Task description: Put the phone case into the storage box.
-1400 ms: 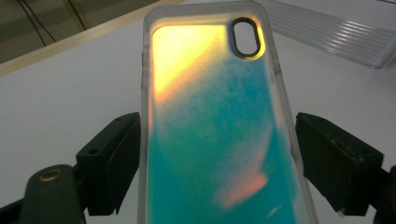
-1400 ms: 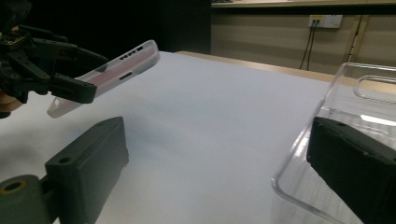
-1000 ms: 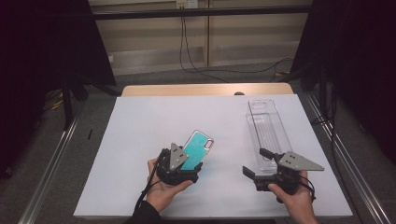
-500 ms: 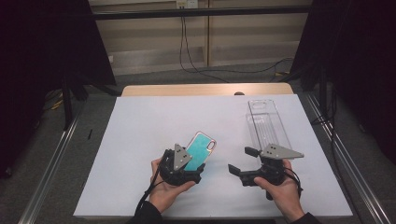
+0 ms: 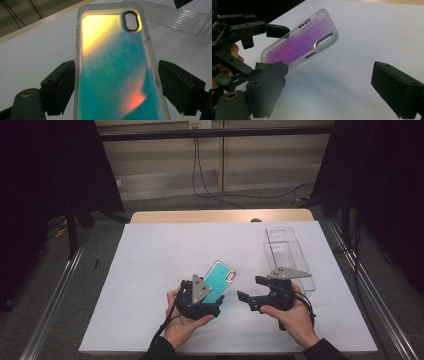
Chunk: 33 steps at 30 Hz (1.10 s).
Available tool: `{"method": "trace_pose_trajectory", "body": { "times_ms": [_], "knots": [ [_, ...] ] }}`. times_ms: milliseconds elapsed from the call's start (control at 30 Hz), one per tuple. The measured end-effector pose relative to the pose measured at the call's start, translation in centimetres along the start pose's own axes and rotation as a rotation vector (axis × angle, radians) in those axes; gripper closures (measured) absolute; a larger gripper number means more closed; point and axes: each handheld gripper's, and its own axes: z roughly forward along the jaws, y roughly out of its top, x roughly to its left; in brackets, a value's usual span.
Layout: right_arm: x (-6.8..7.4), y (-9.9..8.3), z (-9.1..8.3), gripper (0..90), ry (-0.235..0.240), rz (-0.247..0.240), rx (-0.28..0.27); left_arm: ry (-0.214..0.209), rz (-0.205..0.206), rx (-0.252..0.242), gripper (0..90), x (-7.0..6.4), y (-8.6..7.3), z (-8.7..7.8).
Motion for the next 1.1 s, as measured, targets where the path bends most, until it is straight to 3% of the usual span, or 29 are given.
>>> {"method": "trace_pose_trajectory", "body": {
  "times_ms": [233,333,567,667,933,1100],
  "knots": [
    [0.1,1.0,0.5,15.7,0.006,0.039,0.036,0.004,0.008,-0.002,16.9,-0.2,0.1,0.1],
    [0.0,1.3,0.8,22.6,0.015,0.068,0.053,0.007,0.006,-0.008,17.0,-0.1,0.3,0.1],
    [-0.6,2.0,1.2,28.1,0.021,0.126,0.099,0.021,0.006,-0.006,17.0,0.1,0.5,0.0],
    [-0.8,2.4,1.3,36.0,0.035,0.146,0.115,0.03,-0.003,0.005,17.0,0.2,0.5,0.3],
    [-1.0,3.1,1.9,39.5,0.042,0.195,0.145,0.043,-0.001,0.01,17.0,0.6,0.5,0.5],
    [-1.0,3.6,2.6,40.3,0.052,0.229,0.194,0.041,0.004,0.012,17.0,0.4,0.4,0.7]
  ]
}}
